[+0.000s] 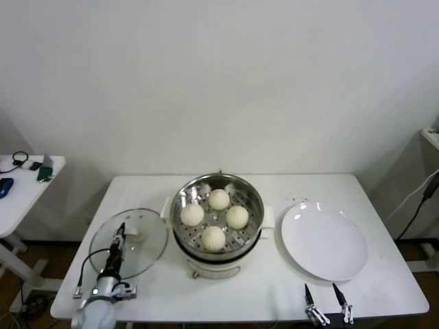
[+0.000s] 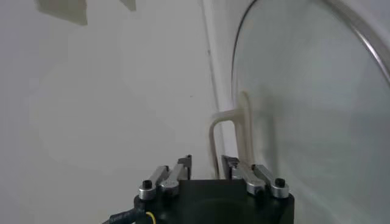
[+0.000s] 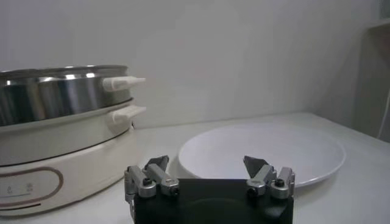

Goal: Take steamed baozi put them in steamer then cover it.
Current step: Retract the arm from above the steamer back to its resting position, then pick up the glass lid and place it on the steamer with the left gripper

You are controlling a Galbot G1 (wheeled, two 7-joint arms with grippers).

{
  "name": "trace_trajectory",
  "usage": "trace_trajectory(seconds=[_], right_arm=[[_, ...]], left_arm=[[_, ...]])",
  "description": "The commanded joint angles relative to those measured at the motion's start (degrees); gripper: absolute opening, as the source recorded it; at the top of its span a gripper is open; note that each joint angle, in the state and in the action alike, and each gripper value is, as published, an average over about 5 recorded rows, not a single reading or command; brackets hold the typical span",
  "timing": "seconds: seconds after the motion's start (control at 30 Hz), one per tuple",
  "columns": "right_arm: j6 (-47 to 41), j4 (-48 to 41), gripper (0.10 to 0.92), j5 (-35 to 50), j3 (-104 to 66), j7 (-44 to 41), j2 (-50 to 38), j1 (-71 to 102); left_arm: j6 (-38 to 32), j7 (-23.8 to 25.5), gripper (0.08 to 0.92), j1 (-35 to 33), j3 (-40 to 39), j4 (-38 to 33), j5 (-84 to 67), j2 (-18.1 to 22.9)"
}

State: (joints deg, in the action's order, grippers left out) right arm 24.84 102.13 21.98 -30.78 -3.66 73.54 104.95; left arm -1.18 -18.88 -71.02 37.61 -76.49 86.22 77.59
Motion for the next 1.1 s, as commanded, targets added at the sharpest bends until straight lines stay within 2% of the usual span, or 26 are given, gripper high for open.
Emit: trace_trajectory(seconds=[0.03,0.2,0.3,0.57,0.87,1.0,1.1], right_arm=[[0.4,-0.2,0.823,-0.2,0.1,-0.3,0.1,0.1],[0.7,-0.1,0.823,-0.3,0.1,-0.5,0.0,0.3],[0.7,0.2,0.823,-0.3,0.0,-0.7,-0.2,0.5],[-0.4,0.7,0.823,-2.8,-0.5,0.4,-0.2,1.0],[-2.1,2.5,0.823,-4.4,-0.4,1.4,-0.3,1.4],[-2.4,3.0,0.823,-5.4,-0.7,2.0,0.0,1.4],[-2.5,3.1,0.823,-5.7,-0.8,2.2,0.4,1.2]], left_arm=[[-0.8,0.5,0.332,0.2,-0.3,-0.1,-2.1,-0.7],[-0.9,1.3,0.186,-0.6,-0.5,-2.1,-5.2,-1.7],[0.0,4.0,0.142,-2.1,-0.8,-6.3,-10.4,-3.4],[9.0,16.5,0.14,-8.4,-0.5,-25.2,-30.4,-13.0],[24.2,23.0,0.14,-9.0,0.1,-43.0,-39.7,-23.9],[30.6,24.8,0.14,-6.5,-4.6,-48.8,-39.4,-25.3],[34.0,25.5,0.14,-3.4,-10.6,-50.6,-35.5,-24.2]])
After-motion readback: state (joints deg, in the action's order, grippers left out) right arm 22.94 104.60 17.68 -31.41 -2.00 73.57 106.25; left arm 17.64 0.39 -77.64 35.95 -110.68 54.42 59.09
